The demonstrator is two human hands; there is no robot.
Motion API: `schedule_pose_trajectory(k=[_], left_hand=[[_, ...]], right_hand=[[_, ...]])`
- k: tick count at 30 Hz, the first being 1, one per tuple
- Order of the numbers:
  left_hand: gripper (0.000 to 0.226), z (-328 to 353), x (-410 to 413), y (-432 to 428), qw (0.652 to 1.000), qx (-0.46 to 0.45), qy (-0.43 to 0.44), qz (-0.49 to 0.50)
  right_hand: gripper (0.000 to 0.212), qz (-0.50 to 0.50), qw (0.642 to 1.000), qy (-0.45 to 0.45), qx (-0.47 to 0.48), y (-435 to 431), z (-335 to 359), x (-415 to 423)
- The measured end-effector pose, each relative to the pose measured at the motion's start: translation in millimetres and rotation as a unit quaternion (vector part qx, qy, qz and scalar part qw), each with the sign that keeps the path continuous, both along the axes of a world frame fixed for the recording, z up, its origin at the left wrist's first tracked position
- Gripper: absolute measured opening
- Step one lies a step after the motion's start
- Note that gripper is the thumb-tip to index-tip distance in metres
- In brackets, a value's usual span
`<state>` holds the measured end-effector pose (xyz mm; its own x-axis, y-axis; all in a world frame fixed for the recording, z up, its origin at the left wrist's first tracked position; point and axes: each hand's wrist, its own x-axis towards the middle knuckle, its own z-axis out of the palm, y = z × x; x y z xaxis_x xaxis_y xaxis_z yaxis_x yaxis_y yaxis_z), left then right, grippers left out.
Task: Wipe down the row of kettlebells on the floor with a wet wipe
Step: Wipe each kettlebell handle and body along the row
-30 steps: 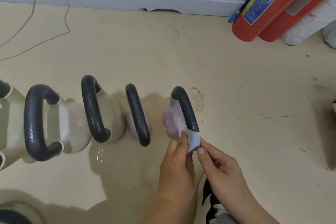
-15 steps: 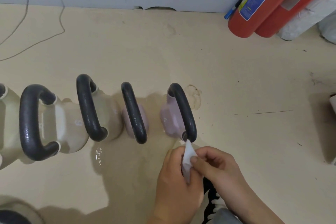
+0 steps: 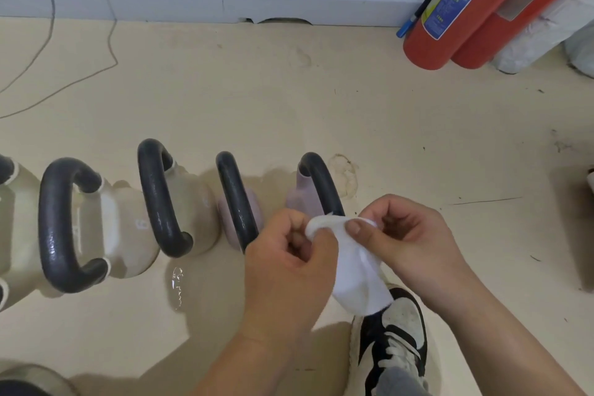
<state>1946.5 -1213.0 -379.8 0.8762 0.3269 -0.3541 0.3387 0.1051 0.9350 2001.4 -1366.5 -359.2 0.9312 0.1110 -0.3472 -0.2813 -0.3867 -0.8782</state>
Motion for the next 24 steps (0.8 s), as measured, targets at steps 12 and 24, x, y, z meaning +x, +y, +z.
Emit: schedule_pose_trajectory(k=[12,24], left_hand=[[0.009,-13,1,-33,0.993,0.118,-0.001,-0.023],[0.016,-41,-31,-39,0.982,0.175,0.004,-0.070]], right_hand=[[0.032,-0.014,0.998,0.054,-0.036,20,1,-27],[0.031,0.043,0.989,0.141,-0.032,20,-7,-52]])
